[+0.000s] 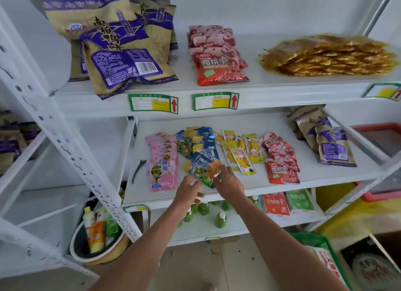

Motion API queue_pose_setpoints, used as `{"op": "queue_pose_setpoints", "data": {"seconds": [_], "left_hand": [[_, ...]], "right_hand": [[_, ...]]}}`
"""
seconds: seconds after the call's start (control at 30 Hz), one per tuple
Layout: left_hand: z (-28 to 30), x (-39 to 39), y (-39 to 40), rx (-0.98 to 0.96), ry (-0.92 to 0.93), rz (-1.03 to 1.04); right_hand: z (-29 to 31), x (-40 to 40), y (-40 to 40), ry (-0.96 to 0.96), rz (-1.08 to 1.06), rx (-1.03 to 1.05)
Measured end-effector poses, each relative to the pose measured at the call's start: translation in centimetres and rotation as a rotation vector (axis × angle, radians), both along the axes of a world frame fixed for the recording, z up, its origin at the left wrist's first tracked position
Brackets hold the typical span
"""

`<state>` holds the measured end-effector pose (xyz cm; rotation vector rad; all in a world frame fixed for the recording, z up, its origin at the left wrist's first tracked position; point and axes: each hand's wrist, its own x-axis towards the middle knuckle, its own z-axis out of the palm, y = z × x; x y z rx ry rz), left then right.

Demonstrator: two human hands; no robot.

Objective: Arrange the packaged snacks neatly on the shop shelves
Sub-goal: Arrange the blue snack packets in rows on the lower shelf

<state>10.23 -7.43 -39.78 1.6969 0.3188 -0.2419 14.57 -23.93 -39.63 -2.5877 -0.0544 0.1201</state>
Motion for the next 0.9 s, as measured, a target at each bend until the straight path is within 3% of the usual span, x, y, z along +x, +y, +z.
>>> {"op": "queue_pose_setpoints", "data": {"seconds": [0.27, 0.47, 0.77, 0.9], "left_hand": [[-2.4, 4.3, 0.2, -0.108, 0.023, 0.234], [-3.5, 5.6, -0.6, -0.063, -0.155, 0.268], [-4.7, 4.9, 0.5, -0.120, -0.219, 0.213], [-3.7, 4.5, 0.3, -0.049, -0.281, 0.142]], "right_hand": [[-2.9, 5.0, -0.6, 0.135, -0.004, 0.017], [-4.6, 4.9, -2.0, 0.119, 0.027, 0.108], [-4.6, 5.2, -3.0, 0.141, 0.064, 0.538], [-3.1, 3.1, -2.5, 0.157, 0.020, 0.720]]}}
